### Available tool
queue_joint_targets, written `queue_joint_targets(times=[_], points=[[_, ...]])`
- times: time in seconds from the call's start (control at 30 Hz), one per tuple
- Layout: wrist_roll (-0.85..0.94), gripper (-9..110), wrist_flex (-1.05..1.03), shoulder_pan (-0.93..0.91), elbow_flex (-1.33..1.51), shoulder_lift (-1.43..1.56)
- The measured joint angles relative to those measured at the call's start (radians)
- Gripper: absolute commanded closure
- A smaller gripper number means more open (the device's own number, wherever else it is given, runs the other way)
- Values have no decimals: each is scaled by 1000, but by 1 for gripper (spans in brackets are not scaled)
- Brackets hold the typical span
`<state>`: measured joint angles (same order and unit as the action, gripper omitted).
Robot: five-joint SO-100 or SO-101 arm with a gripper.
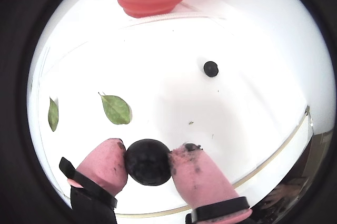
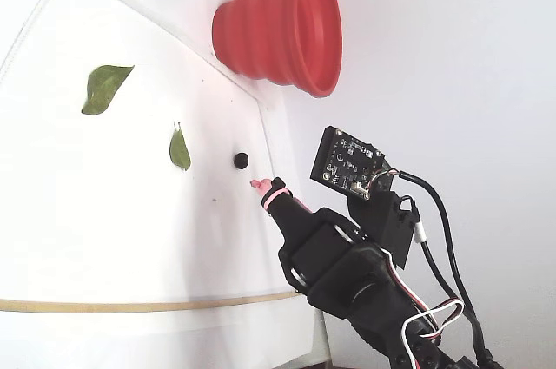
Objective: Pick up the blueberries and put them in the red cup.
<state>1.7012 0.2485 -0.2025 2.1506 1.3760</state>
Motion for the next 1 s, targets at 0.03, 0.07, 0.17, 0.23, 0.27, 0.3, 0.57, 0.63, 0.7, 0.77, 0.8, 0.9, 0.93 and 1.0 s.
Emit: queue_joint_targets(times=[0.03,0.07,0.17,0.23,0.27,0.3,0.57,0.63,0.7,0.77,0.8,0.9,0.93,1.0], points=[[2,87,0,0,-6,0],[6,87,0,0,-11,0],[17,87,0,0,-28,0],[21,87,0,-5,-40,0],[25,87,0,-8,-48,0],[26,87,0,-9,-54,0],[58,87,0,-15,-140,0],[64,86,0,-15,-158,0],[69,86,0,-15,-179,-2],[69,86,0,-15,-202,-2],[69,86,0,-15,-215,-5],[69,86,0,-15,-247,-35],[69,86,0,-15,-255,-46],[69,86,0,-15,-270,-66]])
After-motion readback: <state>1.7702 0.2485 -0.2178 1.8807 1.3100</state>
